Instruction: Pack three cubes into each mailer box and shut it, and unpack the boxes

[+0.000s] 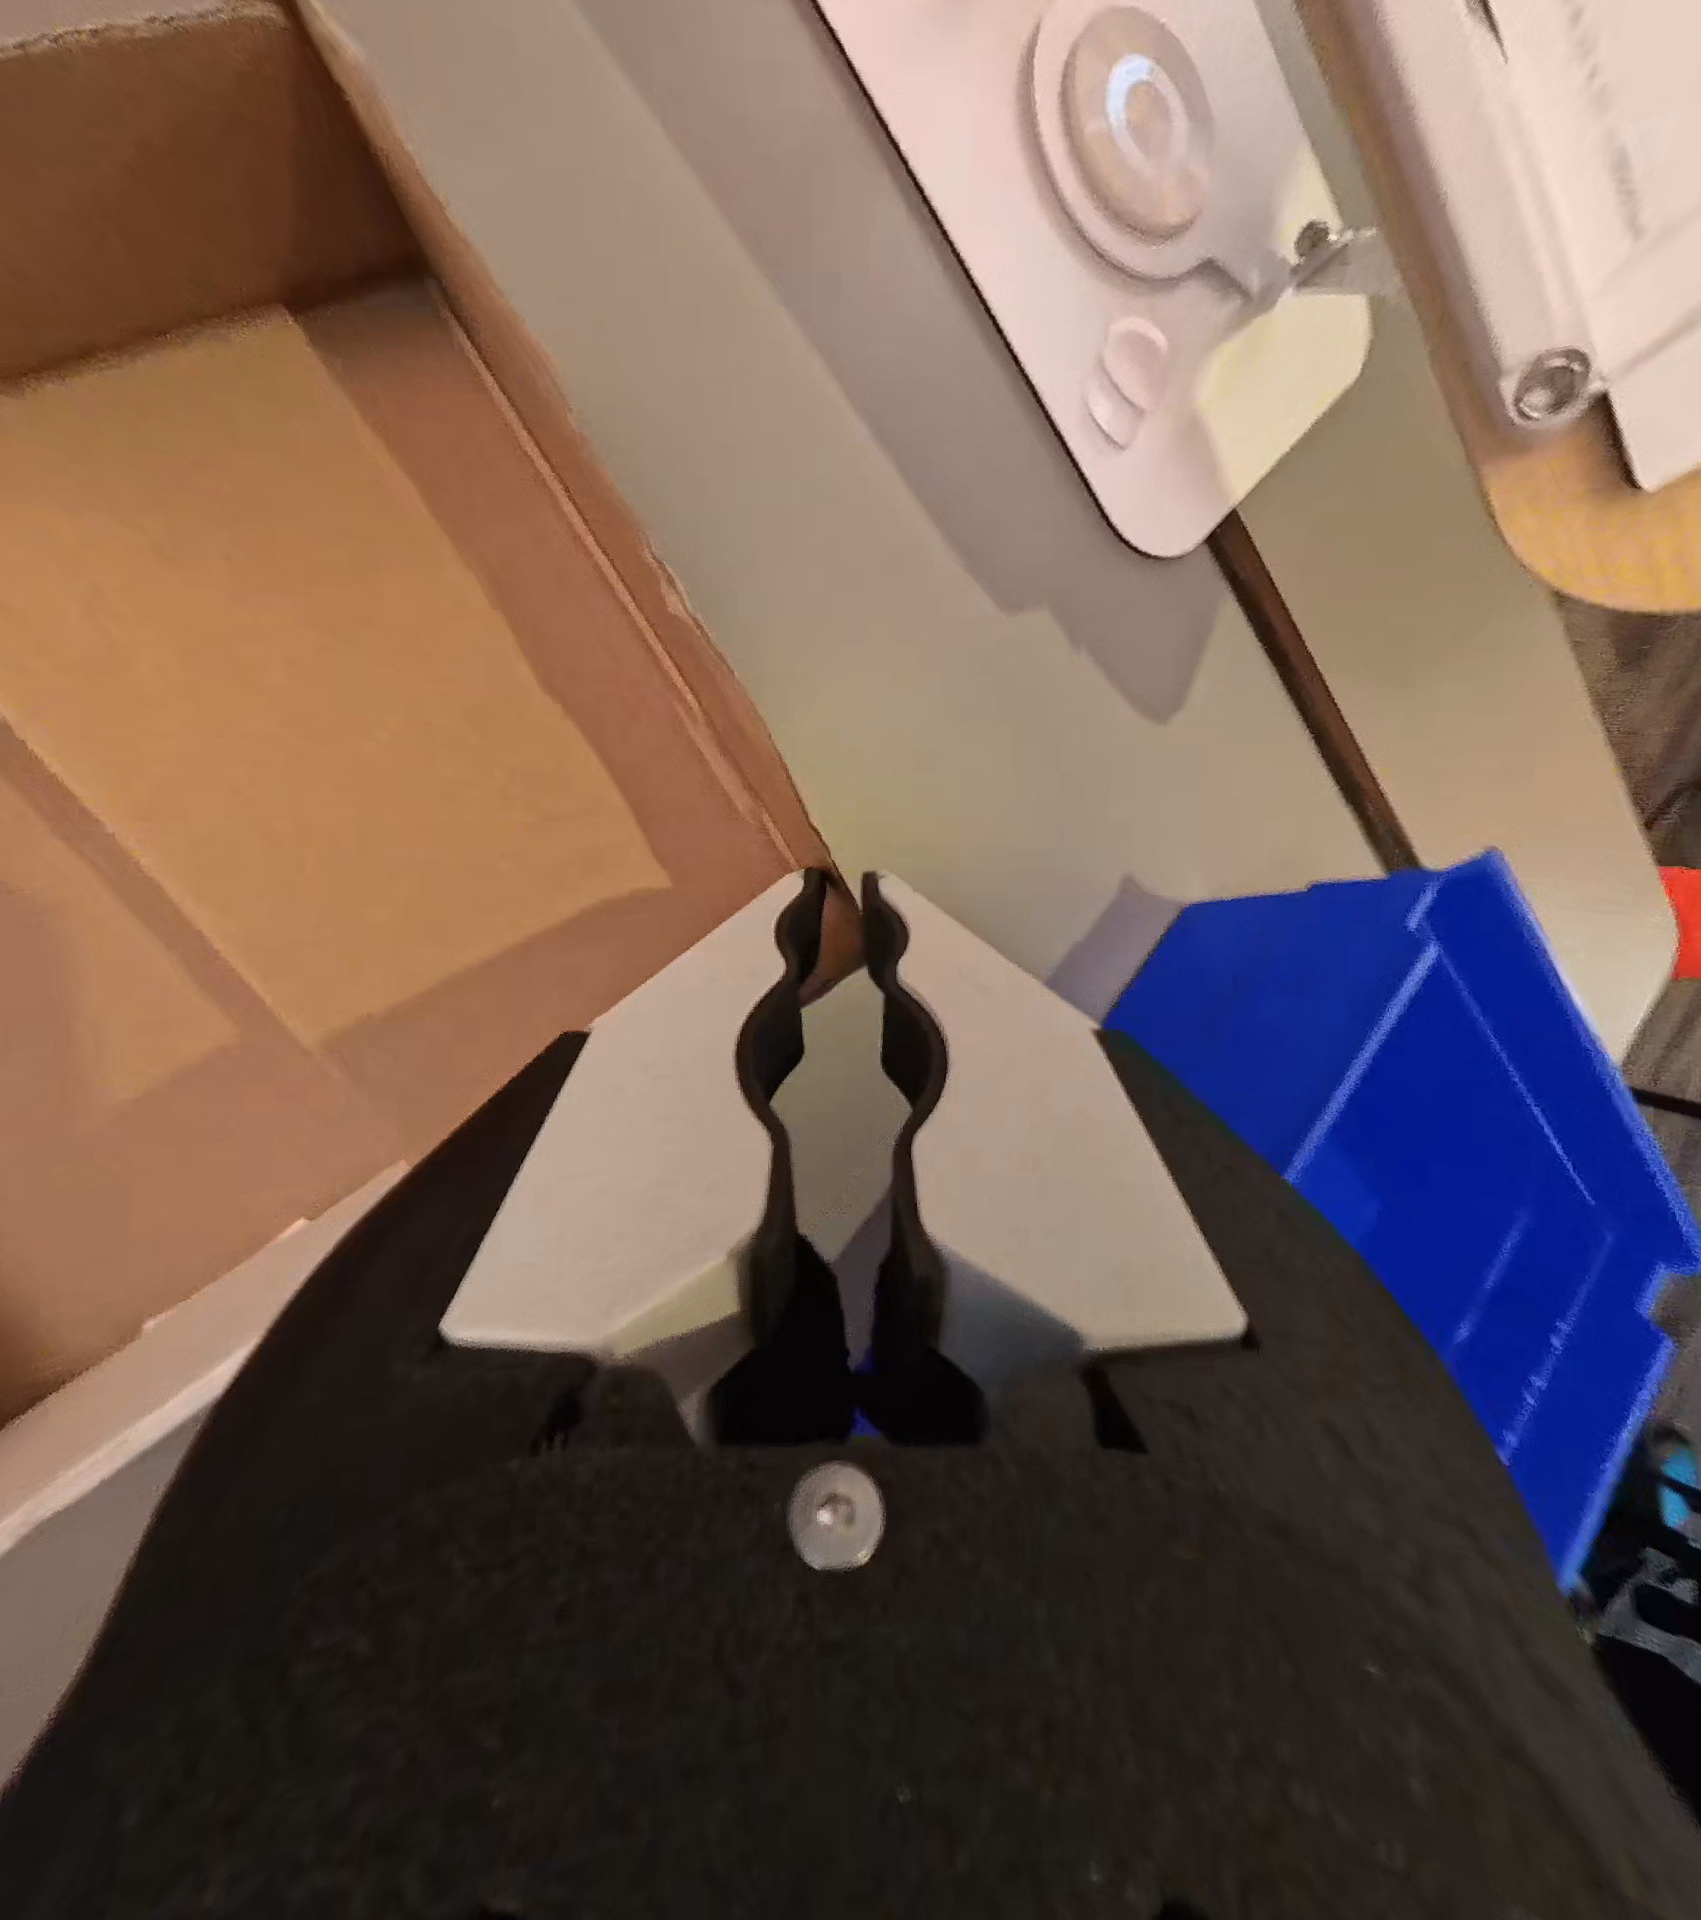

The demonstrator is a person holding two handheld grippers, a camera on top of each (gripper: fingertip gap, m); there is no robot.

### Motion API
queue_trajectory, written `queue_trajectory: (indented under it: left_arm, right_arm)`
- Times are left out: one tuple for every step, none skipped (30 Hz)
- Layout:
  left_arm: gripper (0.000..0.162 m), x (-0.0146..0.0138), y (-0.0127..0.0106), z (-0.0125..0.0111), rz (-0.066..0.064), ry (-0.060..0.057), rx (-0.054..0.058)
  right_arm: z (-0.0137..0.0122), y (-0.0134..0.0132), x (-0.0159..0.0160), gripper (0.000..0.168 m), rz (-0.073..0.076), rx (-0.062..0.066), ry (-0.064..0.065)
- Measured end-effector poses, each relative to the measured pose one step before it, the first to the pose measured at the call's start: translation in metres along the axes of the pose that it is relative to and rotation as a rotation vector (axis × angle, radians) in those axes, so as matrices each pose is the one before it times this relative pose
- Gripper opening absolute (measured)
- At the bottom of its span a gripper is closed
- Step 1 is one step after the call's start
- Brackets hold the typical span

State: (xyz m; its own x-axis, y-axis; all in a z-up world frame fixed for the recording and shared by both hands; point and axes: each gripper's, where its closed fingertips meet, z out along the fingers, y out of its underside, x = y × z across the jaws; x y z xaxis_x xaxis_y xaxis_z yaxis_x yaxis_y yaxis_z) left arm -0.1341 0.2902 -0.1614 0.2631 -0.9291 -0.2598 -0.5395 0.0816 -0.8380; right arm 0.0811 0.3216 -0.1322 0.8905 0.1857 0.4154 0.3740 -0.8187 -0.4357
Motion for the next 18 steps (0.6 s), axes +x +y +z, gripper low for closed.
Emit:
queue_trajectory:
  left_arm:
    - [0.000, -0.00105, -0.00044, -0.00039, -0.0215, 0.0108, 0.0080]
    - [0.000, -0.00078, -0.00061, -0.00072, -0.0223, 0.0103, 0.0095]
    - [0.000, -0.00208, 0.00089, -0.00040, -0.0159, -0.0017, -0.0006]
    - [0.000, -0.00162, 0.00191, 0.00014, -0.0059, -0.0010, -0.0061]
    - [0.000, -0.00067, 0.00076, -0.00011, 0.0022, 0.0023, 0.0030]
    - [0.000, -0.00053, 0.00069, -0.00028, 0.0036, 0.0020, 0.0028]
    - [0.000, -0.00031, 0.00074, -0.00039, -0.0001, 0.0019, 0.0019]
    - [0.000, 0.00022, 0.00022, -0.00070, -0.0057, 0.0046, 0.0023]
    - [0.000, 0.00057, 0.00015, -0.00068, -0.0090, 0.0060, 0.0018]
    - [0.000, 0.00069, 0.00002, -0.00055, -0.0076, 0.0056, 0.0005]
    - [0.000, 0.00073, -0.00008, -0.00040, -0.0041, 0.0056, 0.0001]
    - [0.000, 0.00063, -0.00026, -0.00014, -0.0003, 0.0047, 0.0000]
    - [0.000, 0.00009, -0.00032, 0.00021, 0.0035, 0.0019, -0.0004]
    - [0.000, -0.00065, -0.00030, 0.00058, 0.0066, -0.0025, 0.0006]
    - [0.000, -0.00129, -0.00013, 0.00083, 0.0069, -0.0060, 0.0012]
    - [0.000, -0.00158, -0.00014, 0.00106, 0.0039, -0.0058, 0.0001]
    - [0.000, -0.00133, -0.00029, 0.00105, 0.0008, -0.0036, -0.0023]
    - [0.001, -0.00123, -0.00028, 0.00108, -0.0037, -0.0015, -0.0025]
  right_arm:
    - [0.00695, -0.00403, -0.00012, 0.008, 0.0170, -0.0066, -0.0236]
    - [0.00521, -0.00172, -0.00088, 0.016, 0.0264, -0.0071, -0.0329]
    - [-0.00051, -0.00076, -0.00361, 0.039, 0.0437, 0.0041, -0.0553]
    - [-0.00769, -0.00280, -0.00470, 0.055, 0.0538, 0.0299, -0.0638]
    - [-0.01431, -0.00641, -0.00382, 0.067, 0.0391, 0.0731, -0.0504]
    - [-0.02068, -0.01024, -0.00406, 0.086, 0.0245, 0.1115, -0.0332]
    - [-0.02556, -0.01215, -0.00619, 0.101, 0.0158, 0.1297, -0.0279]
    - [-0.02752, -0.01188, -0.01120, 0.105, 0.0087, 0.1322, -0.0432]
    - [-0.02522, -0.00790, -0.01674, 0.107, 0.0111, 0.1146, -0.0632]
    - [-0.01942, -0.00141, -0.02037, 0.111, 0.0154, 0.0835, -0.0727]
    - [-0.01177, 0.00681, -0.02121, 0.117, 0.0148, 0.0489, -0.0693]
    - [-0.00404, 0.01646, -0.01822, 0.123, 0.0059, 0.0147, -0.0538]
    - [0.00153, 0.02314, -0.01133, 0.129, -0.0283, -0.0191, -0.0239]
    - [0.00405, 0.02591, -0.00330, 0.133, -0.0506, -0.0444, 0.0161]
    - [0.00474, 0.02275, 0.00032, 0.133, -0.0228, -0.0339, 0.0353]
    - [0.00463, 0.01678, -0.00372, 0.132, 0.0119, -0.0113, -0.0015]
    - [0.00528, 0.00996, -0.00580, 0.131, 0.0133, 0.0019, -0.0314]
    - [0.00562, 0.00667, -0.00245, 0.132, -0.0088, -0.0183, -0.0209]
